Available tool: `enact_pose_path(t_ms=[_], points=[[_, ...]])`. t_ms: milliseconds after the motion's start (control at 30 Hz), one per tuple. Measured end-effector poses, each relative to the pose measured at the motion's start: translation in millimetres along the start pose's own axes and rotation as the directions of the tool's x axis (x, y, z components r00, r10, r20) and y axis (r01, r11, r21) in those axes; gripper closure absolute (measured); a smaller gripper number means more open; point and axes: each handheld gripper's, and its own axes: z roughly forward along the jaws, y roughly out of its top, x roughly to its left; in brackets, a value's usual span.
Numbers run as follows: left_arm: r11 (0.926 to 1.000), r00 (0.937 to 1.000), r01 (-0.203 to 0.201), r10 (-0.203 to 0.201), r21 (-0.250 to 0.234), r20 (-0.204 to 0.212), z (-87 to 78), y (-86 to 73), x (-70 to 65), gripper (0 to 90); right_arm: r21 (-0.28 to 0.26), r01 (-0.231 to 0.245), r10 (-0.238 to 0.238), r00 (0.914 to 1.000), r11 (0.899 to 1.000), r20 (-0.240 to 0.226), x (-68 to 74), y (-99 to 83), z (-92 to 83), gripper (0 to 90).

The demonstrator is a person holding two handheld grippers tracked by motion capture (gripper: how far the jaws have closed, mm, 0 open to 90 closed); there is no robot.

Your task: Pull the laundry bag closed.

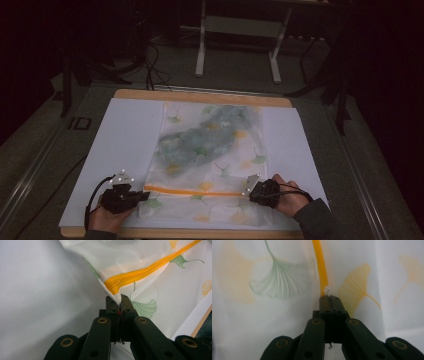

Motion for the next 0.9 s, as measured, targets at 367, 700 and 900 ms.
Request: enact_pose_path(t_ms=[367,700,900], points=[[1.0000,1.0000,0.002,-0.002,0.007,0.005,0.4,-0.3,0.5,88.4,0.028,-0.036,0.035,0.9981,0.999,0.051,-2.8,-31.8,-12.4,90.0],[0.9997,0.9992,-0.010,0.011,-0.021,0.038,-2.4,-0.8,-0.2,72.8,-0.095,-0.149,0.151,0.9884,0.984,0.019,-6.0,-54.2,-16.6,76.7],[0.9969,0.9991,0.010,-0.007,-0.078,0.042,-9.8,-1.8,3.0,64.7,-0.196,-0.260,0.257,0.9656,0.946,-0.036,-12.2,-68.7,-19.8,61.8]])
